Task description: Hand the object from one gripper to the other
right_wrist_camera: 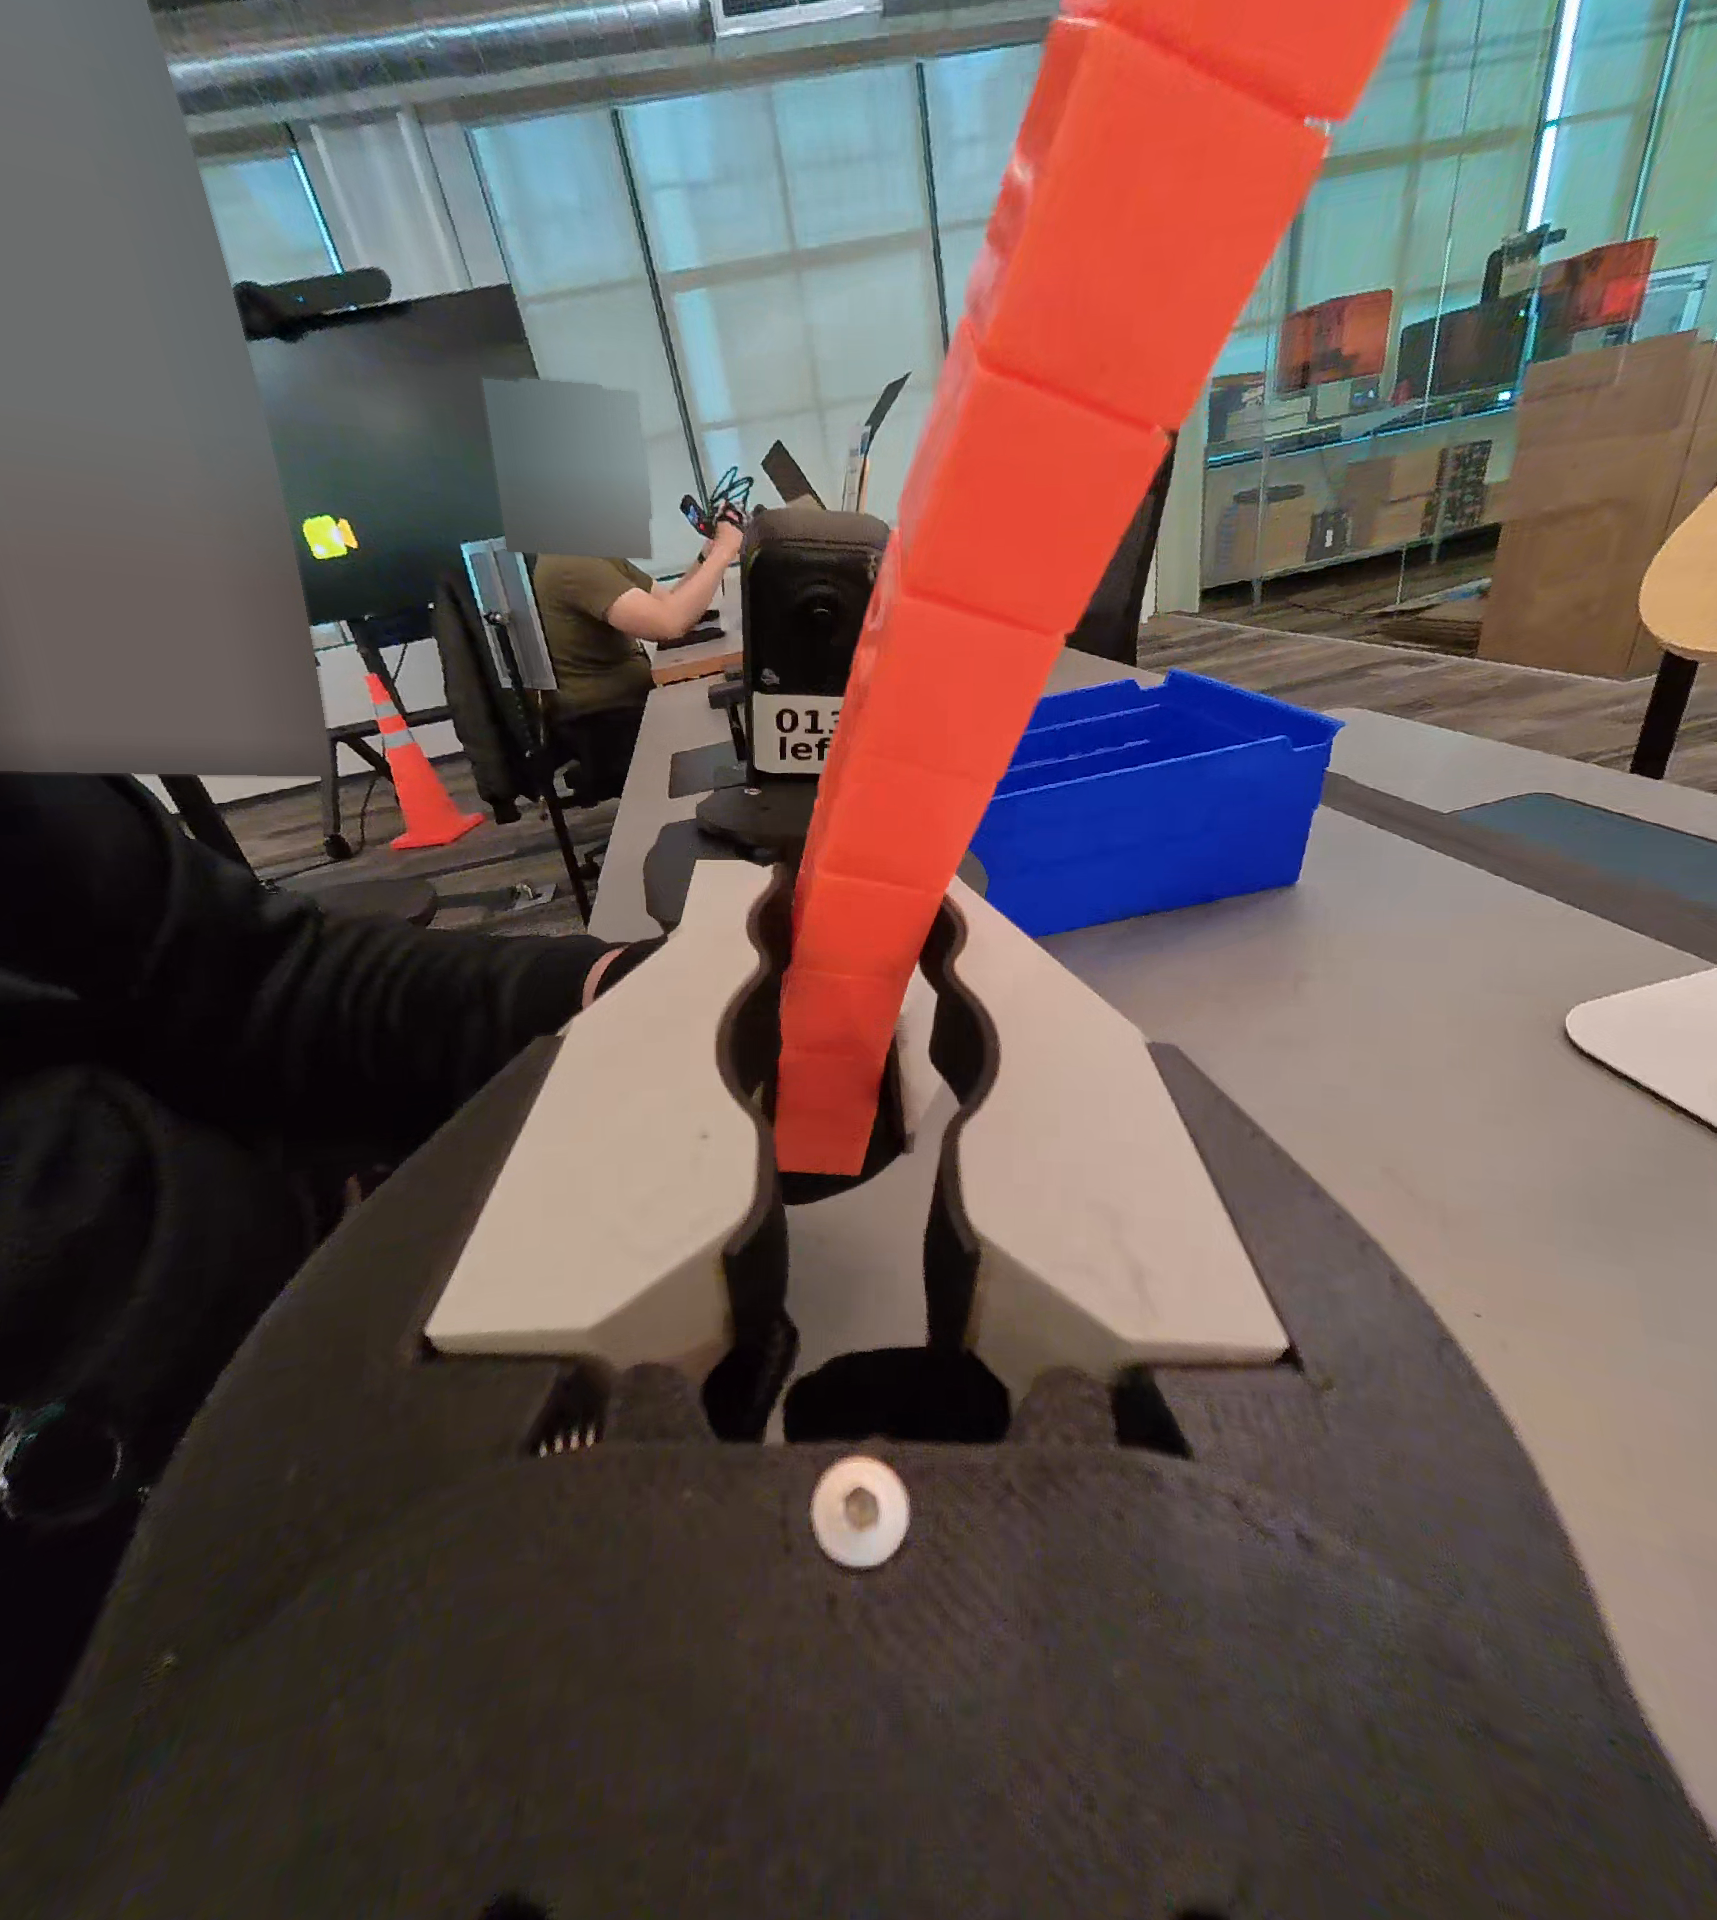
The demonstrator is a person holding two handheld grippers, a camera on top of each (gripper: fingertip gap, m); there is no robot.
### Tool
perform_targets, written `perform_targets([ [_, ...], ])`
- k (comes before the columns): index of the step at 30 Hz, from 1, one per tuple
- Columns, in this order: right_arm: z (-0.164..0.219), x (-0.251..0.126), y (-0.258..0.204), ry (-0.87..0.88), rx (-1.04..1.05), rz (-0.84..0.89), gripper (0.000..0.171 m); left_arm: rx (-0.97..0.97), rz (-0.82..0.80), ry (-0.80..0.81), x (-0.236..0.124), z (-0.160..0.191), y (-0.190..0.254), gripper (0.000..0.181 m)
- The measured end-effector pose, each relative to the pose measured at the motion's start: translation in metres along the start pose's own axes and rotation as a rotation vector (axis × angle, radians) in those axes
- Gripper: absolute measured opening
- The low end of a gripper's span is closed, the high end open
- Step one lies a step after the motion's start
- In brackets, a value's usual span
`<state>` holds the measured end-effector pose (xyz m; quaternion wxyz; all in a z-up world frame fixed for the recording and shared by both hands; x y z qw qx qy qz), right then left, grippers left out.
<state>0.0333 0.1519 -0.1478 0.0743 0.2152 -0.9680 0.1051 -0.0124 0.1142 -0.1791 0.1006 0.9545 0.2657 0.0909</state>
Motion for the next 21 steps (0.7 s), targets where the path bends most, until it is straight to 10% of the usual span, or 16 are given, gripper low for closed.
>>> perform_targets([
  [21, 0.0051, -0.0015, 0.0012, -0.058, -0.018, -0.001, 0.021, -0.119, -0.006, -0.089, 0.0051, 0.0043, -0.0023, 0.020],
])
Point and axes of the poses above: each gripper's, where its closed fingertips meet, x out along the fingers, z out of its underside, y = z × x across the jaws, the point moved 5 cm from there along -x, back along the fingers, and after that the axes turned 7 degrees about y, right-handed, at the moved point
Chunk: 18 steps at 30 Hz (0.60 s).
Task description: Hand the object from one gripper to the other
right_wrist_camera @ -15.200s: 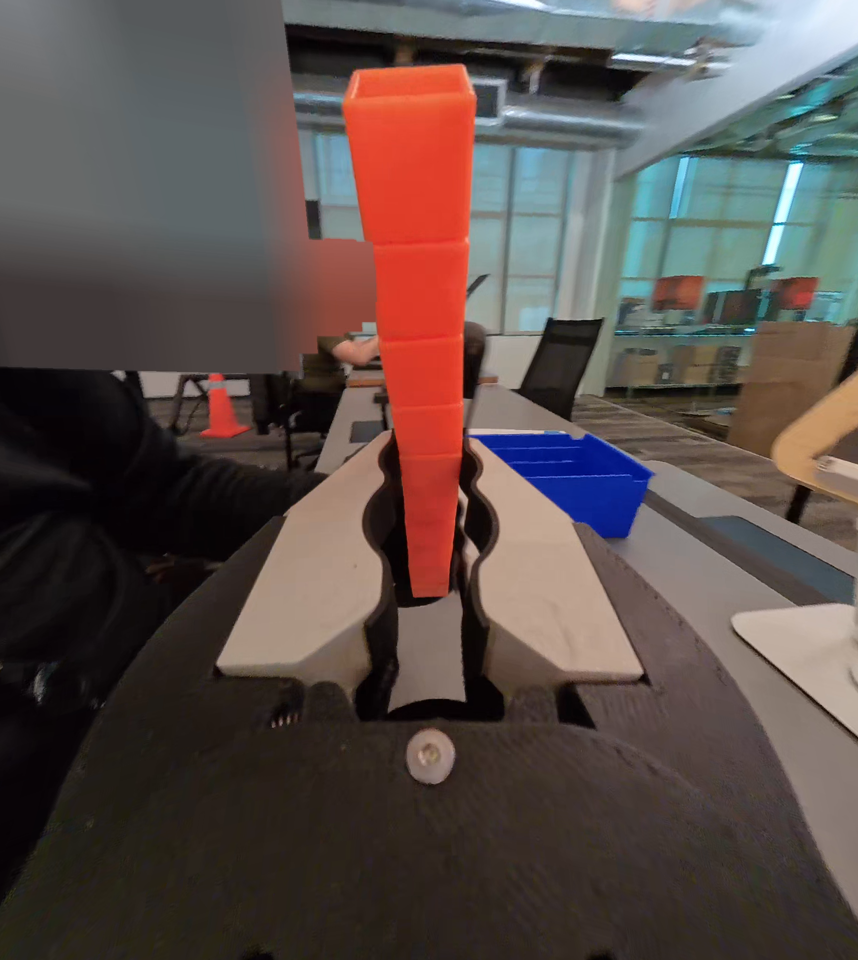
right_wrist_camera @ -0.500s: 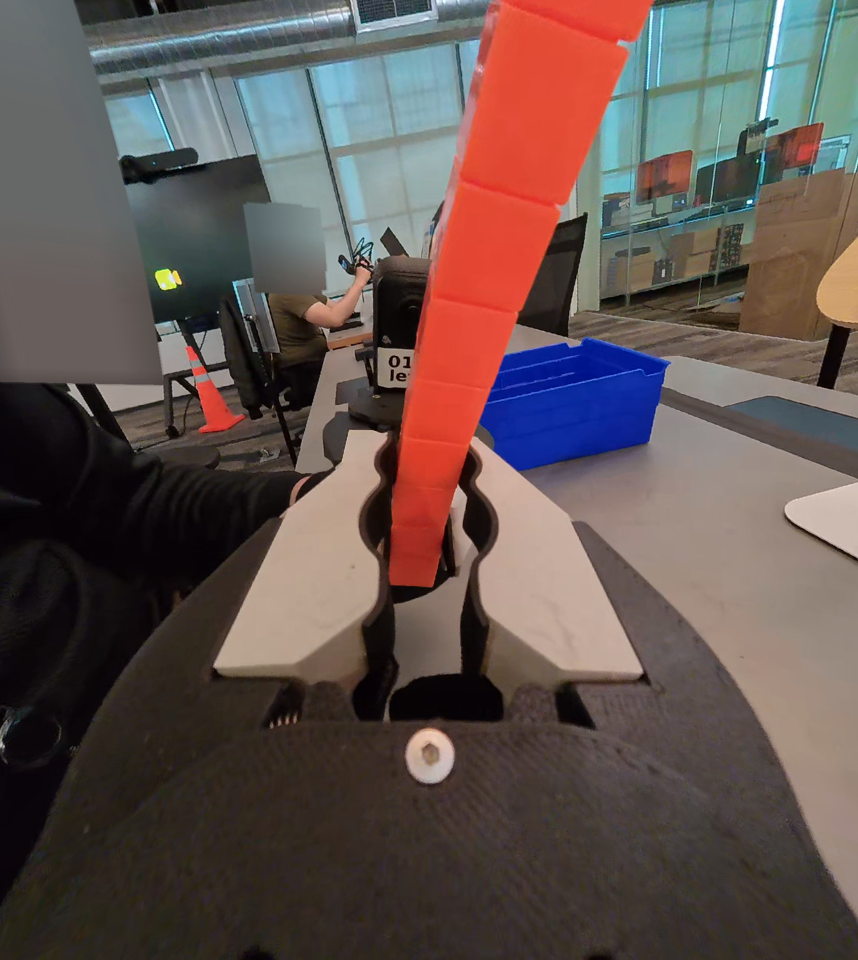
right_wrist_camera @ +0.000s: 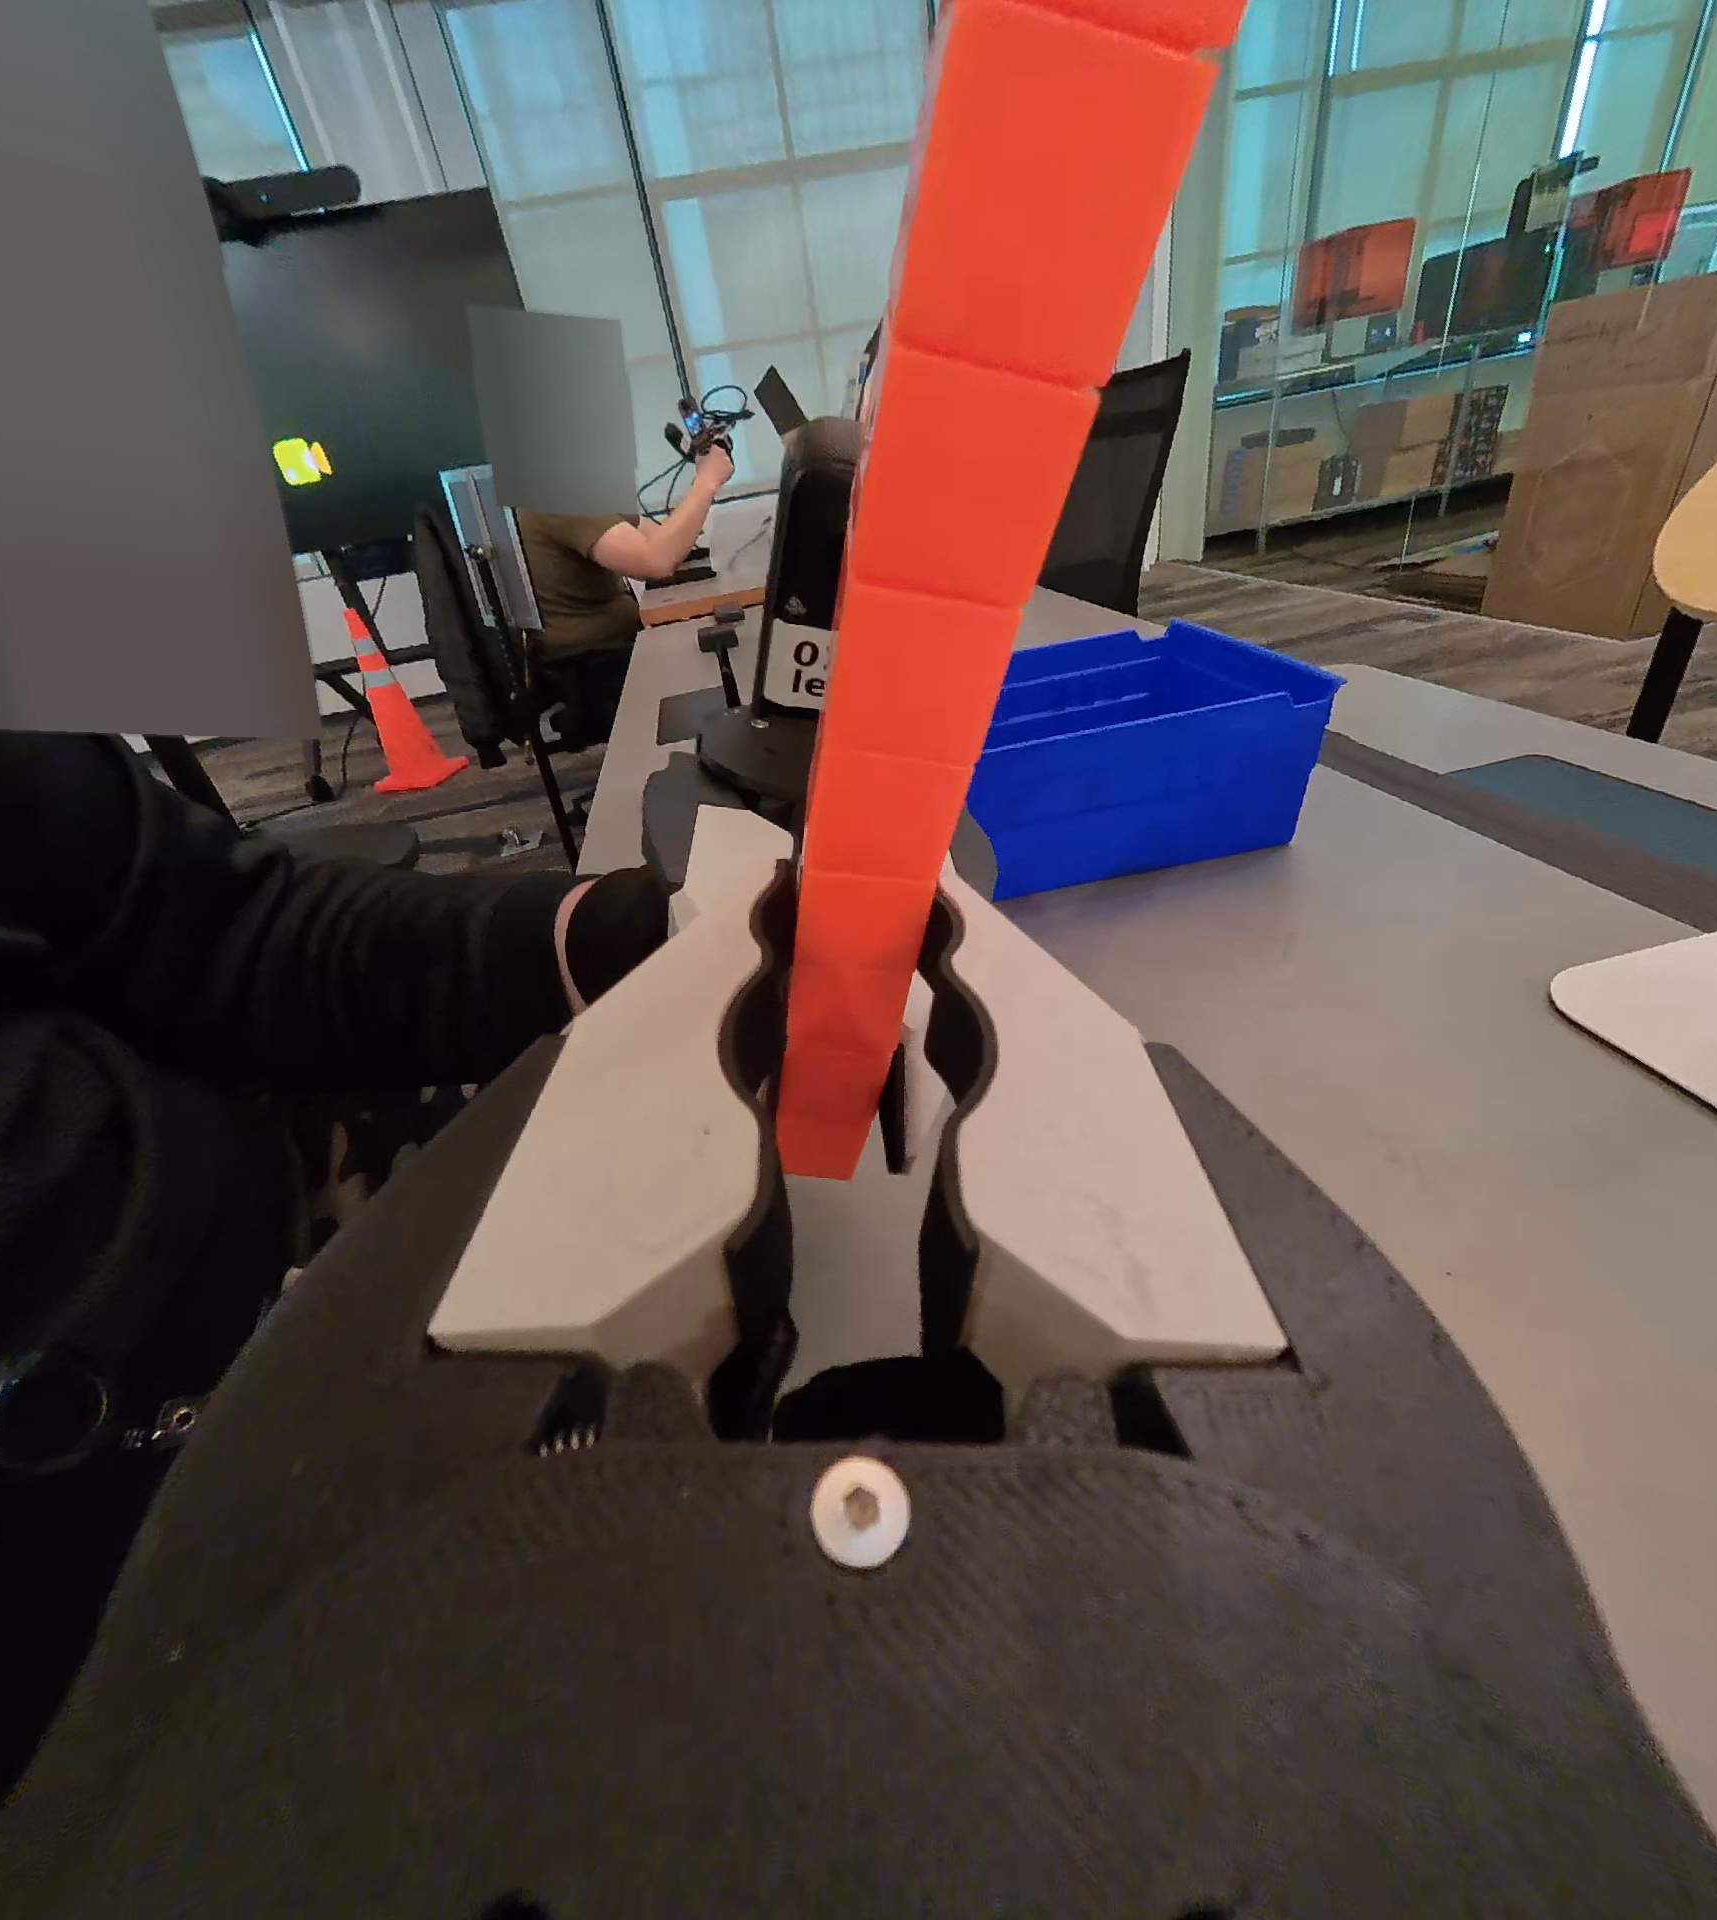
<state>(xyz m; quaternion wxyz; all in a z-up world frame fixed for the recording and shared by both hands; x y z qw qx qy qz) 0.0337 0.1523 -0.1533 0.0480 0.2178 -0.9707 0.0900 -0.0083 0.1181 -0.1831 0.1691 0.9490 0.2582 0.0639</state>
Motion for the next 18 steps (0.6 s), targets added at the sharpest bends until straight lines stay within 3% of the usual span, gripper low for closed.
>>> perform_targets([
  [3, -0.005, -0.001, 0.002, 0.019, 0.003, 0.008, 0.020, -0.011, 0.010, 0.041, 0.000, -0.005, -0.002, 0.020],
  [6, -0.013, -0.008, 0.005, 0.038, -0.016, 0.041, 0.020, -0.010, -0.033, 0.070, -0.007, -0.009, -0.007, 0.041],
  [10, -0.032, -0.031, 0.017, 0.033, -0.062, 0.148, 0.021, -0.029, -0.048, 0.128, -0.022, -0.014, -0.012, 0.038],
  [14, -0.066, -0.077, 0.040, 0.002, -0.149, 0.340, 0.020, -0.020, -0.077, 0.133, -0.030, -0.015, -0.015, 0.036],
  [18, -0.107, -0.147, 0.070, -0.050, -0.231, 0.604, 0.020, -0.020, -0.085, 0.129, -0.032, -0.013, -0.016, 0.034],
])
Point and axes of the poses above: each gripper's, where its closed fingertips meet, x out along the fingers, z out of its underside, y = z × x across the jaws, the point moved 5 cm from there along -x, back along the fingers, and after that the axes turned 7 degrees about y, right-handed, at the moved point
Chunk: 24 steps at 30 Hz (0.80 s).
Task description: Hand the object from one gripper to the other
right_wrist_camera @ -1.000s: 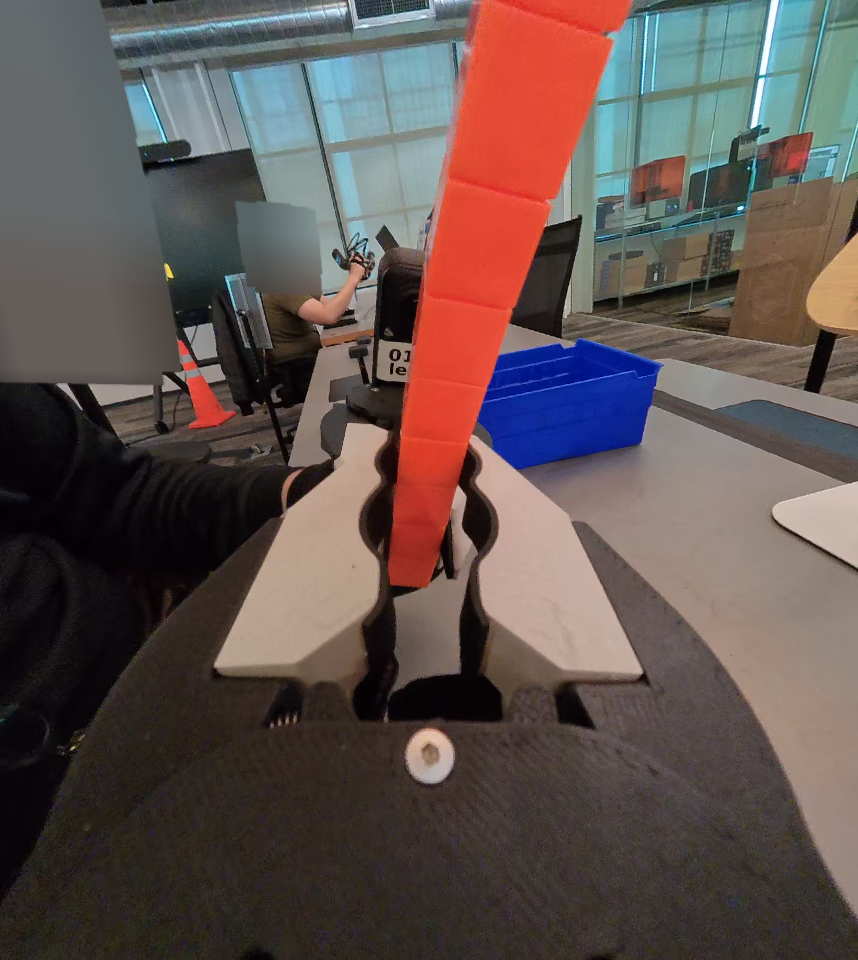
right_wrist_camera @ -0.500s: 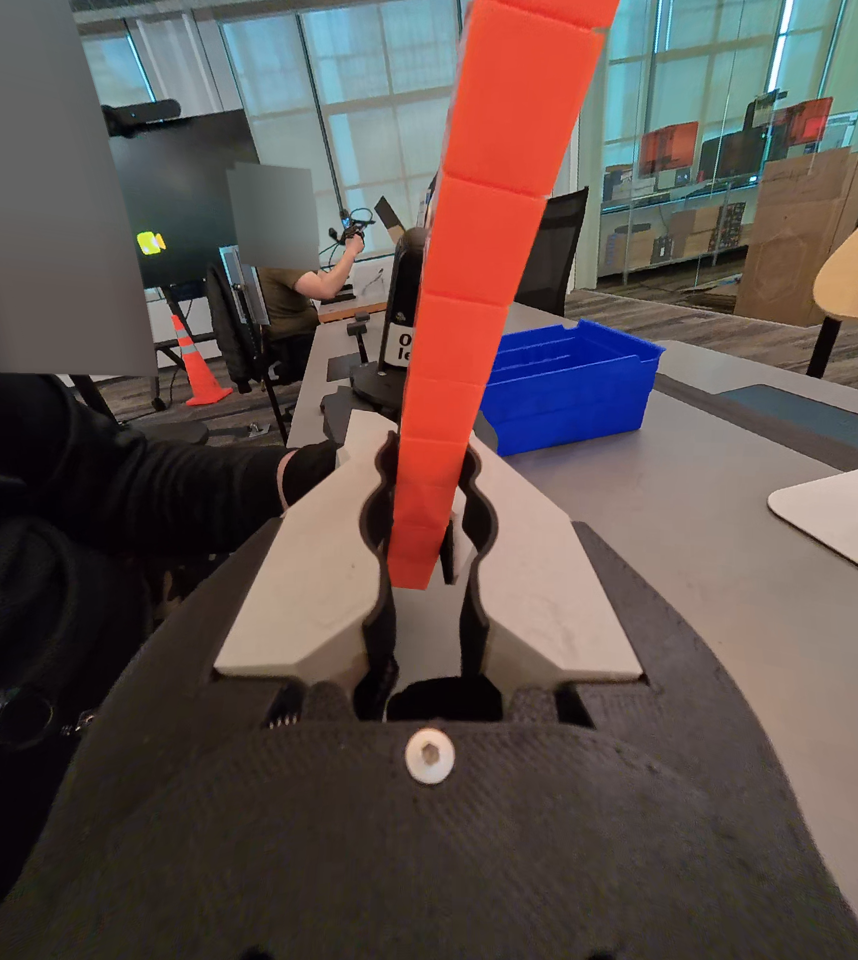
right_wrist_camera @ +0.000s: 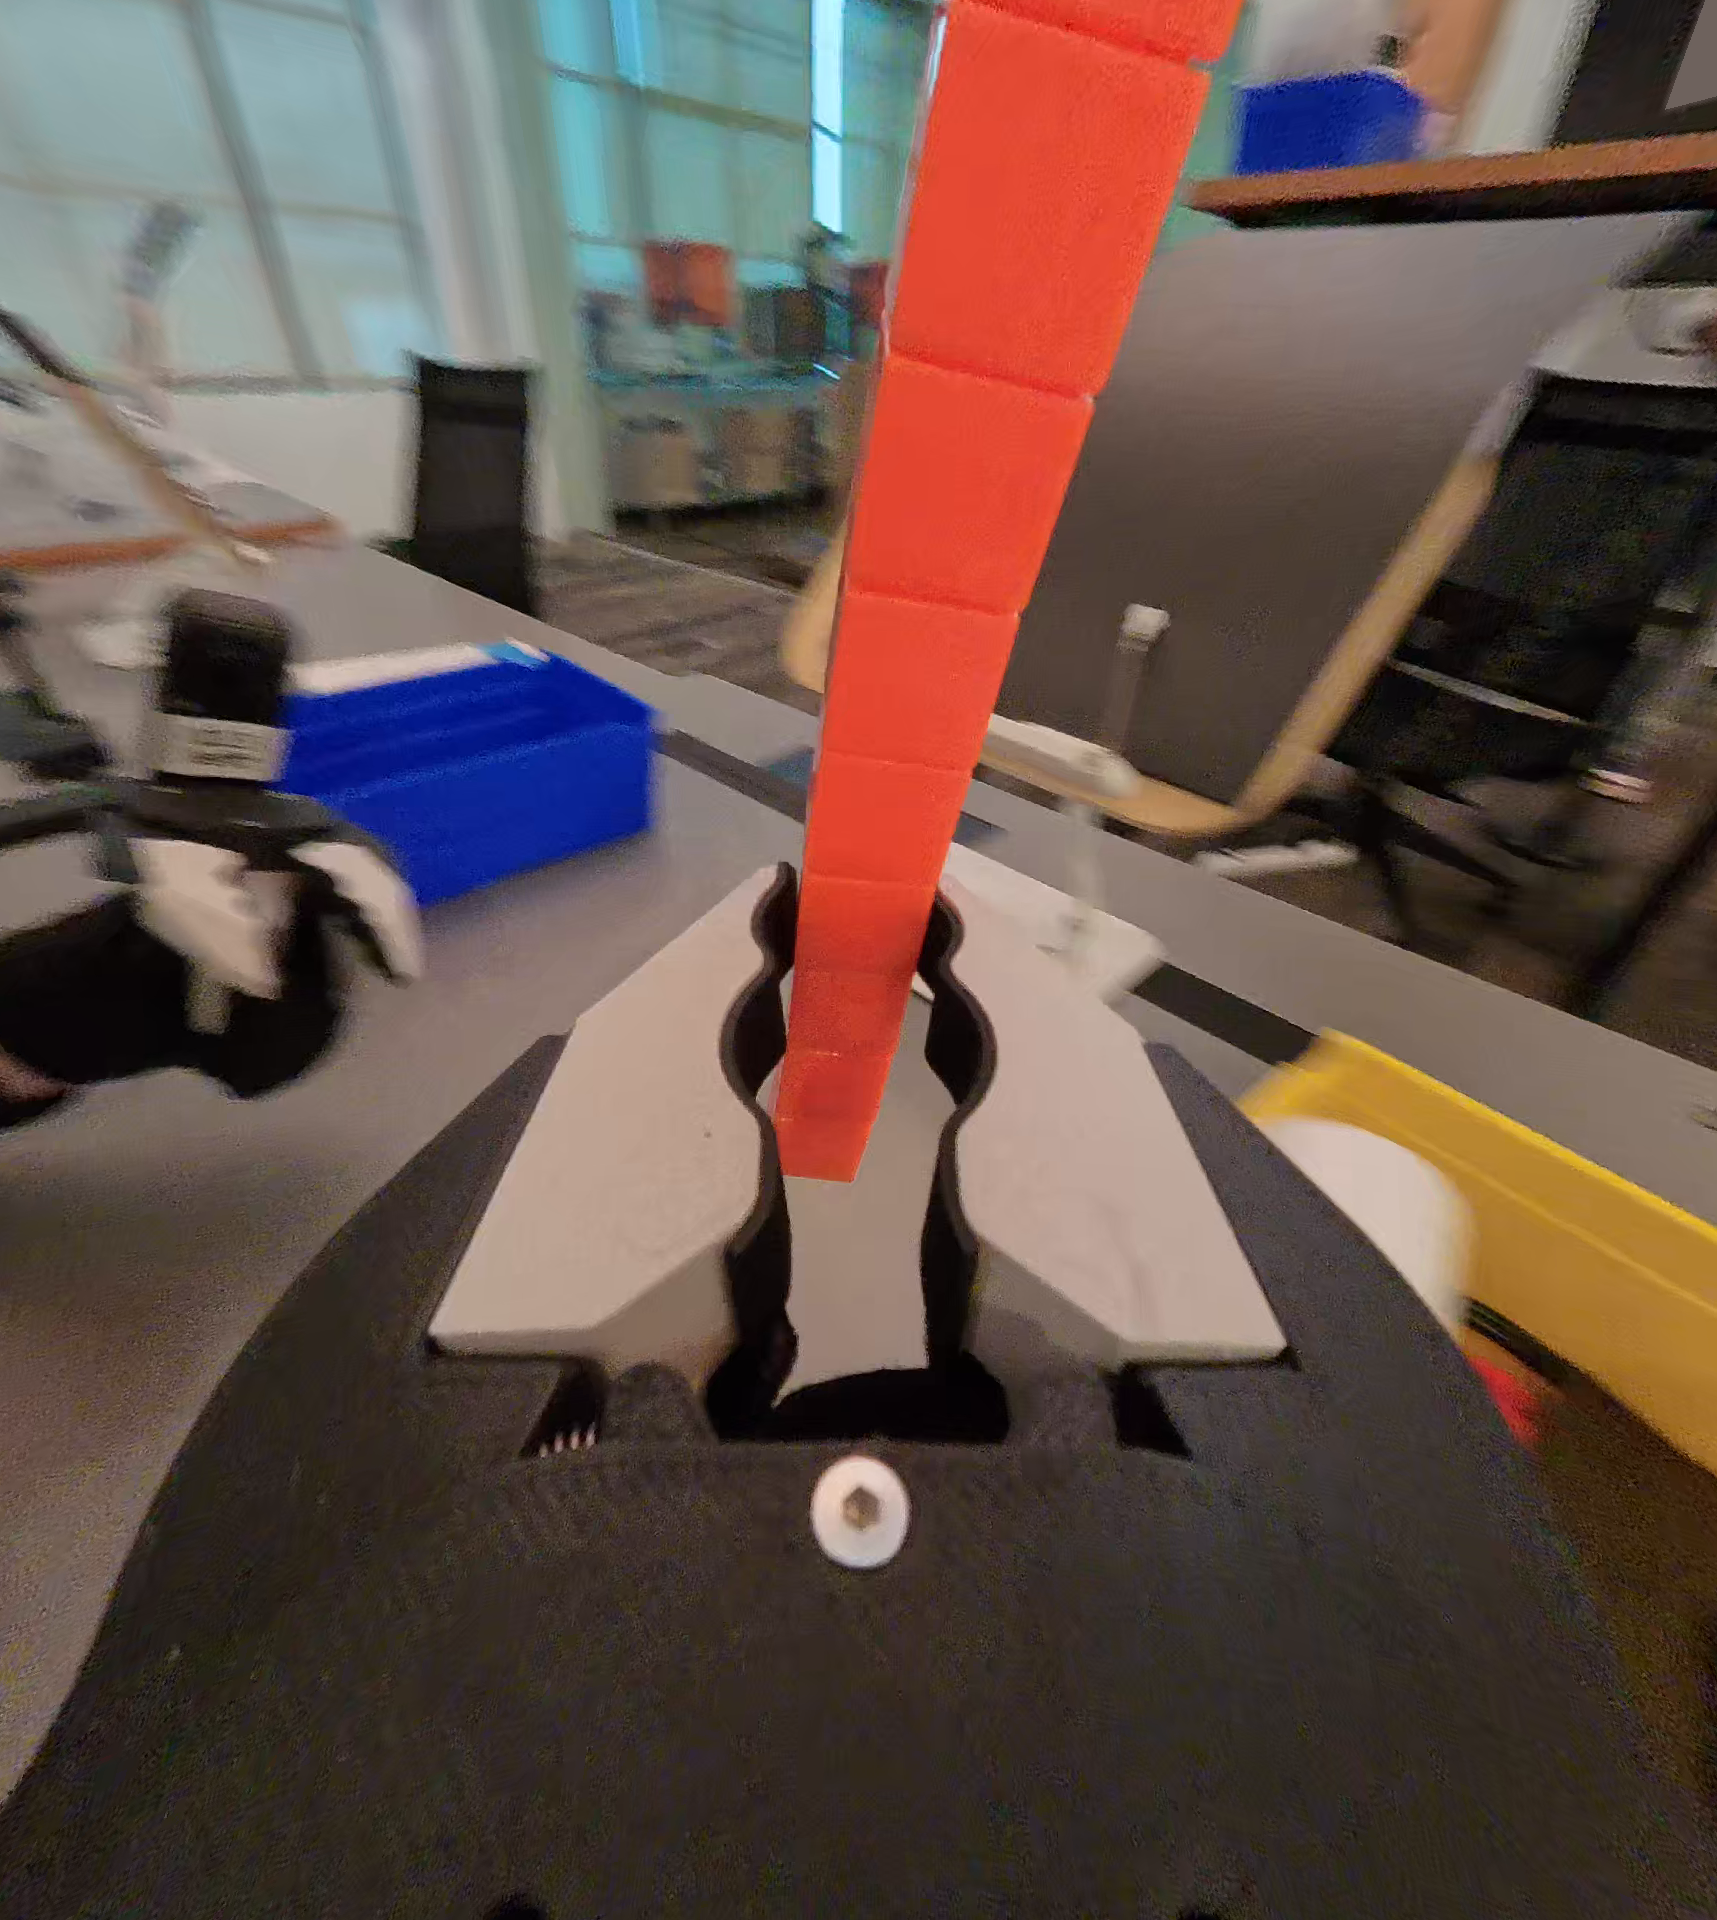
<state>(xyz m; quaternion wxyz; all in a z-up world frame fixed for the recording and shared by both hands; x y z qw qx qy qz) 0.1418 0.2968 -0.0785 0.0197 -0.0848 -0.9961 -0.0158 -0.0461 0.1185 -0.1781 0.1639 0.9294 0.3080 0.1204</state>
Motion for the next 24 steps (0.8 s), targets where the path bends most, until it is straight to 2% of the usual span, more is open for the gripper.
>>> perform_targets([
  [4, 0.020, -0.041, 0.085, -0.244, -0.116, 0.317, 0.020, -0.002, -0.004, 0.003, 0.000, 0.000, 0.000, 0.033],
  [8, 0.062, -0.069, 0.131, -0.422, -0.033, 0.428, 0.020, 0.006, -0.005, -0.008, 0.000, 0.001, 0.002, 0.032],
  [14, 0.126, -0.082, 0.150, -0.681, 0.036, 0.450, 0.020, -0.012, -0.013, -0.004, -0.001, 0.002, -0.003, 0.032],
  [22, 0.137, -0.081, 0.160, -0.756, 0.012, 0.488, 0.020, -0.005, -0.017, -0.009, -0.003, 0.001, -0.002, 0.032],
  [24, 0.133, -0.081, 0.159, -0.746, -0.003, 0.500, 0.032, -0.003, -0.022, -0.009, -0.005, 0.000, -0.002, 0.032],
])
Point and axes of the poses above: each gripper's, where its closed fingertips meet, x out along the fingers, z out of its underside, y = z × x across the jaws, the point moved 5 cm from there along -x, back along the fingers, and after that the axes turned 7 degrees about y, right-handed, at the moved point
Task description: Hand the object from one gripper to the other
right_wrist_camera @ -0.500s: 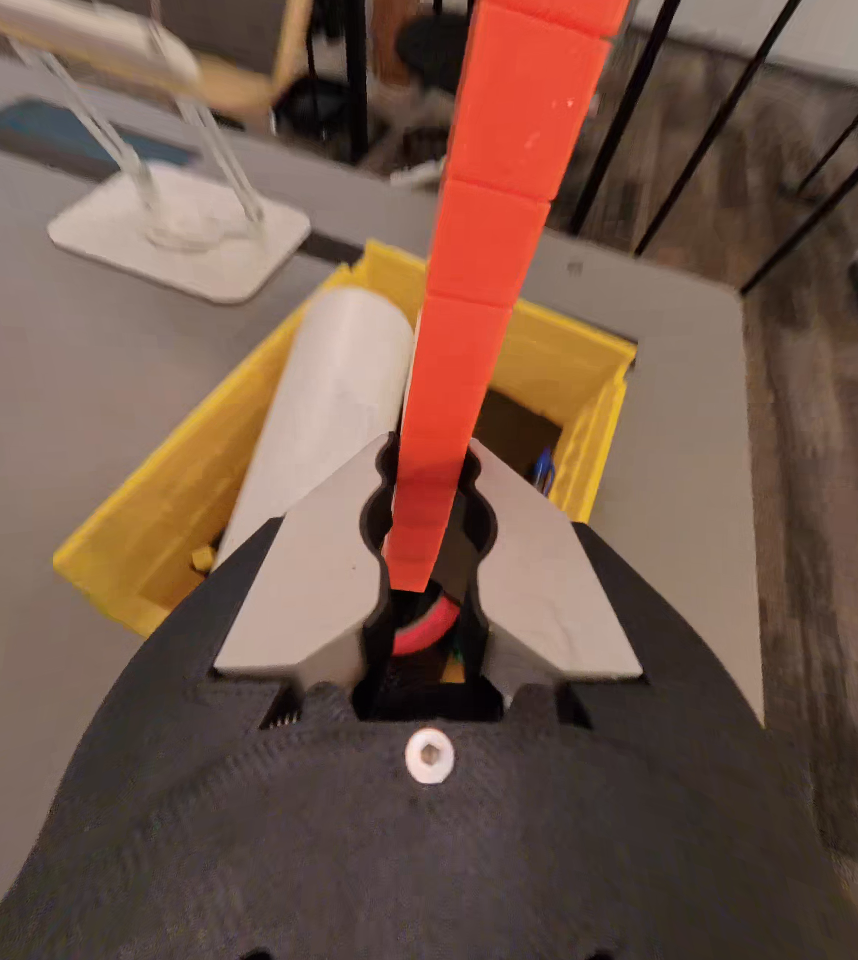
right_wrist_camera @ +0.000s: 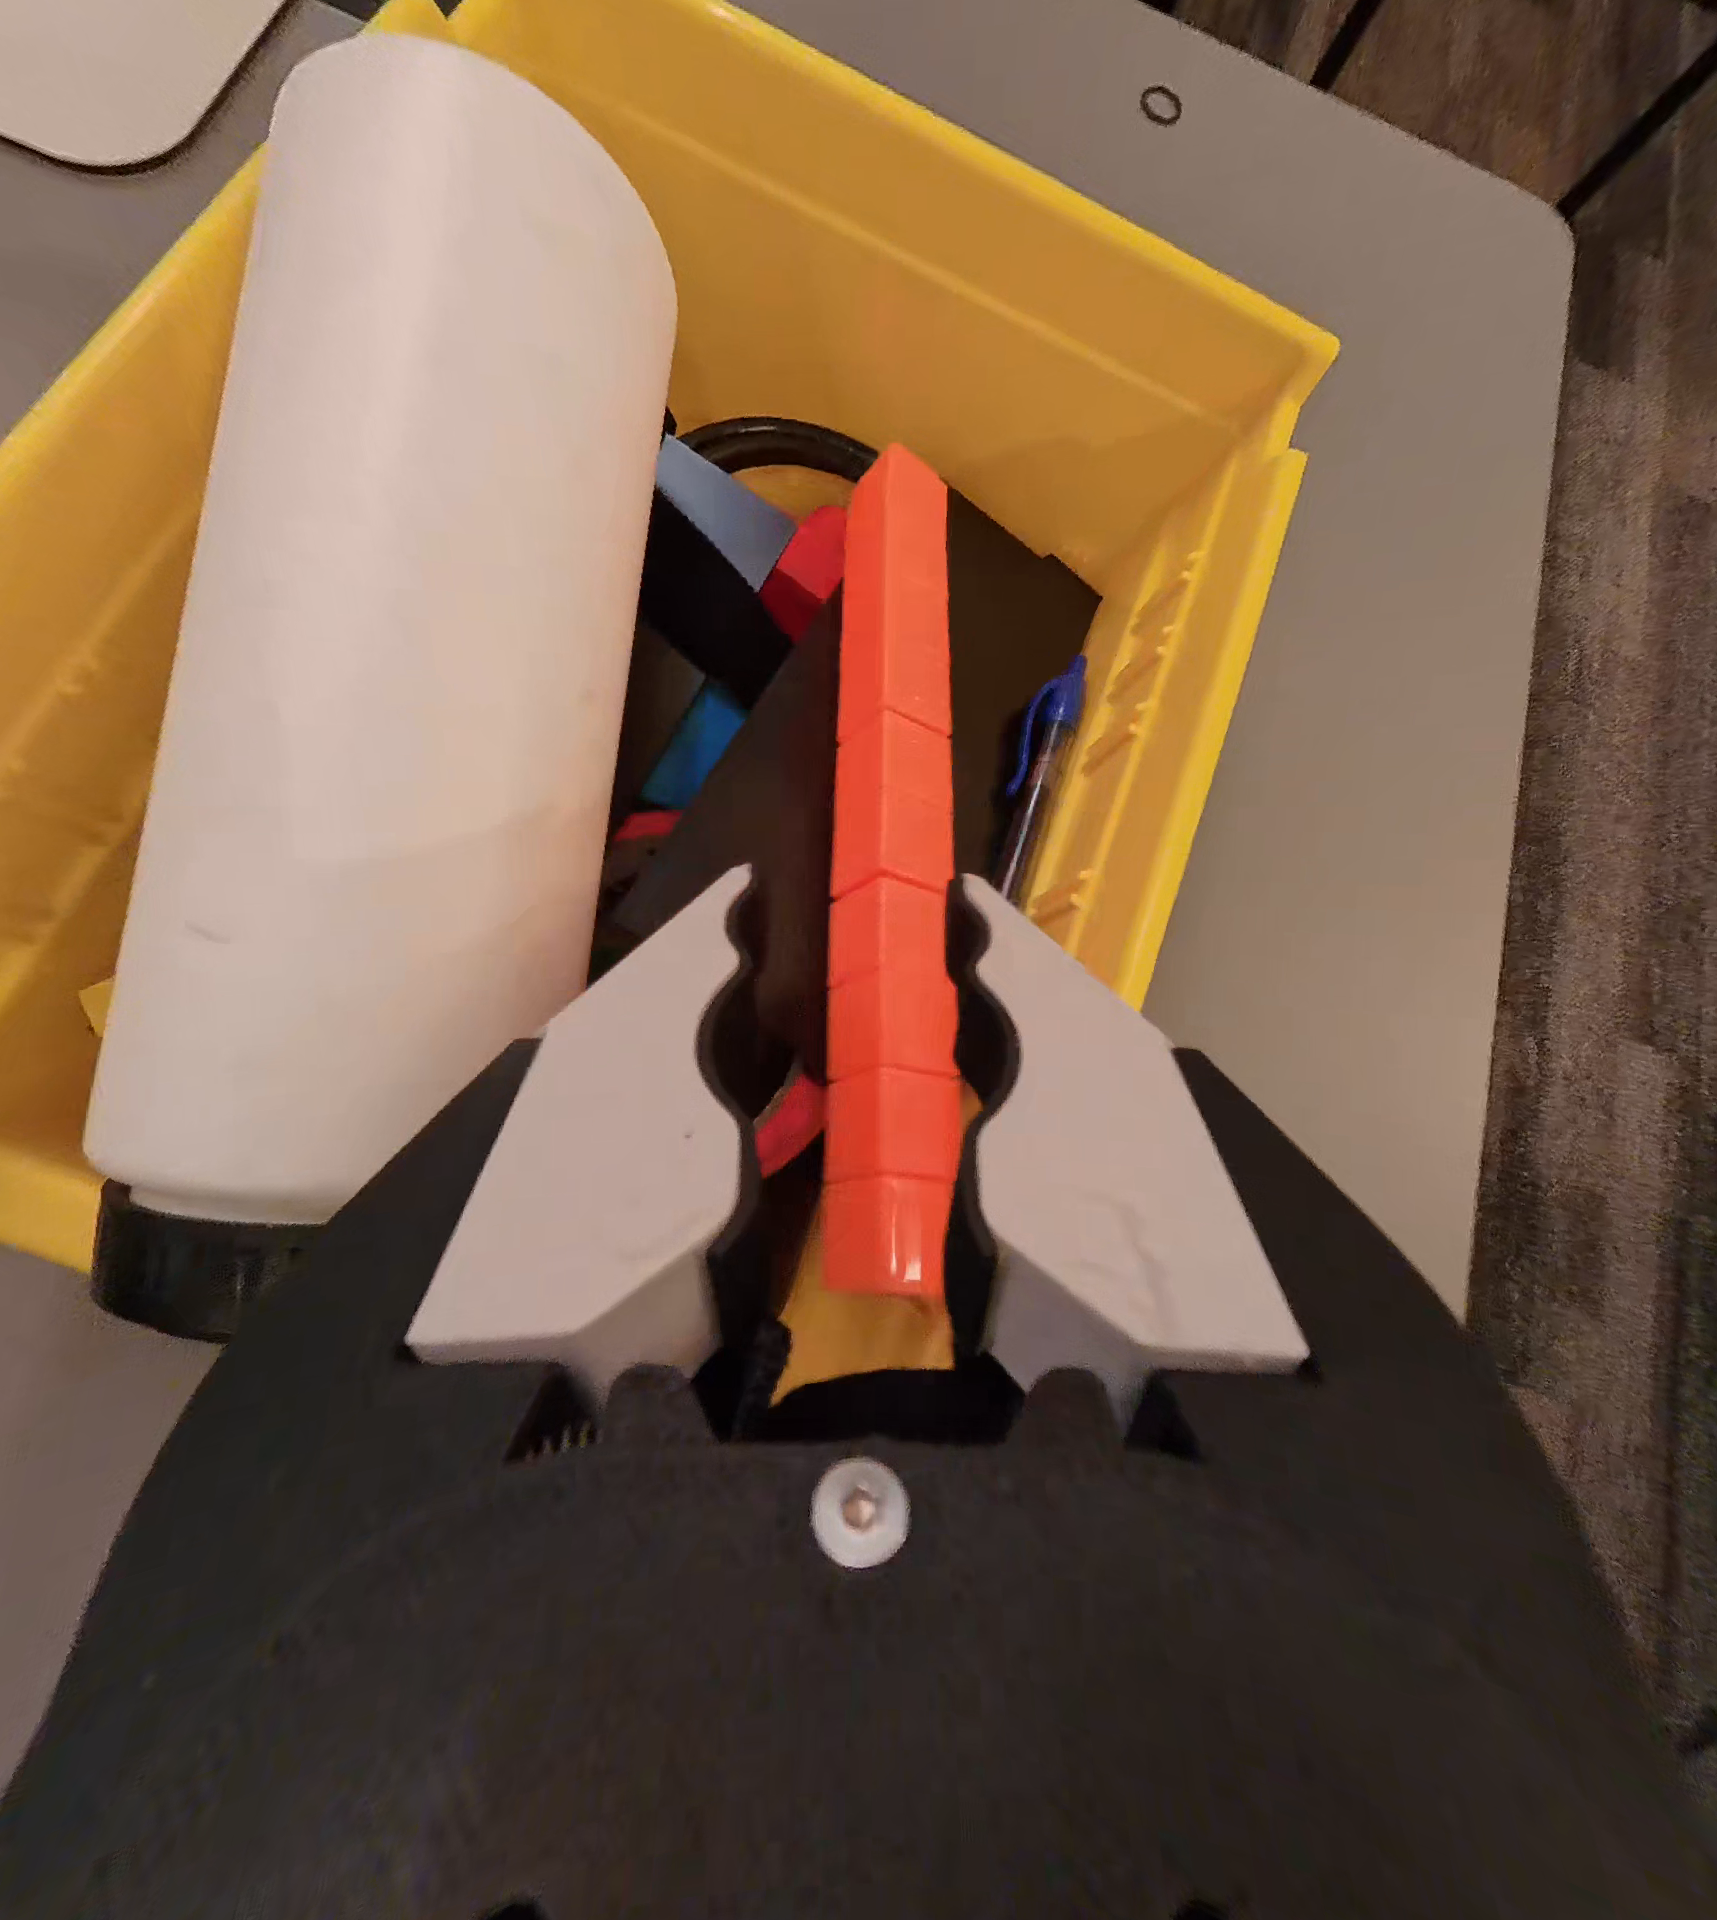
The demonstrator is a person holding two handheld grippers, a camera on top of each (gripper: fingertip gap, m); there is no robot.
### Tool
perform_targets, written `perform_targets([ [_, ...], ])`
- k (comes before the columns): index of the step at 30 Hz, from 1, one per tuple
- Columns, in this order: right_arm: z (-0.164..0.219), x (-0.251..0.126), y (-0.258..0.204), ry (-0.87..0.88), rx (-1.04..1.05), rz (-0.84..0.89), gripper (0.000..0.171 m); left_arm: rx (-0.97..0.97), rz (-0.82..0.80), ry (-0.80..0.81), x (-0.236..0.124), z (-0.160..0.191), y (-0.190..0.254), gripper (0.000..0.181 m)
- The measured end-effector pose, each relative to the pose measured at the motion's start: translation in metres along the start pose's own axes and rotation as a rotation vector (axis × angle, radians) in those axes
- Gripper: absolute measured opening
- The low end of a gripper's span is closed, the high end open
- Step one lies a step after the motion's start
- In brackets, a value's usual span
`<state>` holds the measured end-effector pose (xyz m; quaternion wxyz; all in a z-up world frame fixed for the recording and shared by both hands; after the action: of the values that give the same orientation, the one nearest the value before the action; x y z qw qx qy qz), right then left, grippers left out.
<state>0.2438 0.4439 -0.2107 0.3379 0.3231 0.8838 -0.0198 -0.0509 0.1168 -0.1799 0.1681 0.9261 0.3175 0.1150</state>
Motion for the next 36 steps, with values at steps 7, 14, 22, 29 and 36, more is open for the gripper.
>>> perform_targets([
  [7, -0.022, -0.024, -0.004, 0.097, -0.089, 0.123, 0.053, 0.137, -0.181, -0.042, -0.016, -0.020, -0.003, 0.040],
  [14, -0.075, -0.071, -0.054, 0.350, -0.230, 0.172, 0.042, 0.428, -0.532, -0.134, -0.098, -0.100, 0.005, 0.042],
  [22, -0.104, -0.072, -0.150, 0.447, -0.323, -0.039, 0.041, 0.448, -1.098, -0.727, -0.247, -0.109, -0.046, 0.033],
  [29, -0.117, -0.068, -0.215, 0.463, -0.372, -0.201, 0.040, 0.255, -1.045, -0.891, -0.297, -0.074, -0.089, 0.033],
  [36, -0.133, -0.068, -0.275, 0.475, -0.402, -0.336, 0.040, 0.233, -0.961, -0.971, -0.301, -0.049, -0.112, 0.033],
])
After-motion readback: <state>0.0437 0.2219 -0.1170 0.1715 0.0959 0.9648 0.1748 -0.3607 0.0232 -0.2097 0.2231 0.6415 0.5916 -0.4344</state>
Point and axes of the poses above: each gripper's, where its closed fingertips meet, x out along the fingers, z out of its underside, y = z × x across the jaws, the point moved 5 cm from there along -x, back along the fingers, and after that the axes turned 7 degrees about y, right-handed, at the moved point
